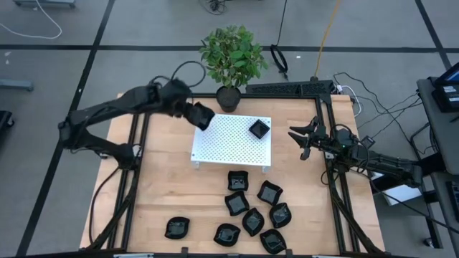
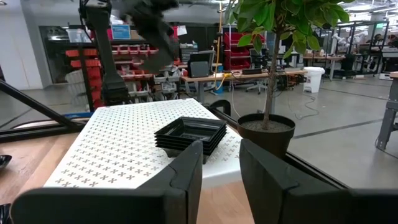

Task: Pick & Place Mini shaped plates
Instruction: Put the black distorted square plate on the shelf

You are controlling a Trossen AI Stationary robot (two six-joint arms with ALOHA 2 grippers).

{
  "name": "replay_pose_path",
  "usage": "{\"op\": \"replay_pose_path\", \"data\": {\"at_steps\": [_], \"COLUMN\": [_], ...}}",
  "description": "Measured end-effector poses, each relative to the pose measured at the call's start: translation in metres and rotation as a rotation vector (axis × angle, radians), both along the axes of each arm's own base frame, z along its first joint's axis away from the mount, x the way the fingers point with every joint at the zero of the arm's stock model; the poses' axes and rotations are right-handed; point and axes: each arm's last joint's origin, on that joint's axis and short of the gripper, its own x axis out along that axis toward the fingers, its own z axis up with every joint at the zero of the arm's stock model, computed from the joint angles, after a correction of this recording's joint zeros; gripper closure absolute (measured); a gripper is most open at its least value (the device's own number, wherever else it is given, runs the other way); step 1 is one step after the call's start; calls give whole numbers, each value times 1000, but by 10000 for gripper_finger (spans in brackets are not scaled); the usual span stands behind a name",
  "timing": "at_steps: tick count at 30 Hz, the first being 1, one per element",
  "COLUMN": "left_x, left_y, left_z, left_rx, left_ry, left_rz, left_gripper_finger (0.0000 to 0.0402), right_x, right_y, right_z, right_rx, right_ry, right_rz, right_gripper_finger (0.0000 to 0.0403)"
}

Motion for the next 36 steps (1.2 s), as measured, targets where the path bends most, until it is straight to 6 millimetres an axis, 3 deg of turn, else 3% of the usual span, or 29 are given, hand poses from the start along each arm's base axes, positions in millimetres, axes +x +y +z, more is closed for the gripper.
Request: {"op": "replay_pose_path", "data": {"at_steps": [4, 8, 21, 28, 31, 36], "left_x": [8, 18, 26, 31, 34, 36], "left_y": [25, 36, 38, 27, 21, 15], "left_z": [-18, -34, -44, -44, -44, -45], "left_rx": [-56, -98, -115, -100, -100, -86], "left_ry": [60, 111, 143, 154, 155, 176], "left_rz": [41, 16, -35, -111, -133, -163], "left_gripper_finger": [393, 389, 382, 378, 358, 286], "right_x": [0, 0, 0, 0, 0, 0], "right_y": [0, 0, 0, 0, 0, 0], "right_z": [0, 0, 0, 0, 0, 0], "right_rx": [0, 0, 0, 0, 0, 0], "right_ry": [0, 0, 0, 0, 0, 0], "right_rz": [0, 0, 0, 0, 0, 0], "right_gripper_finger": [307, 307, 309, 305, 306, 307]}}
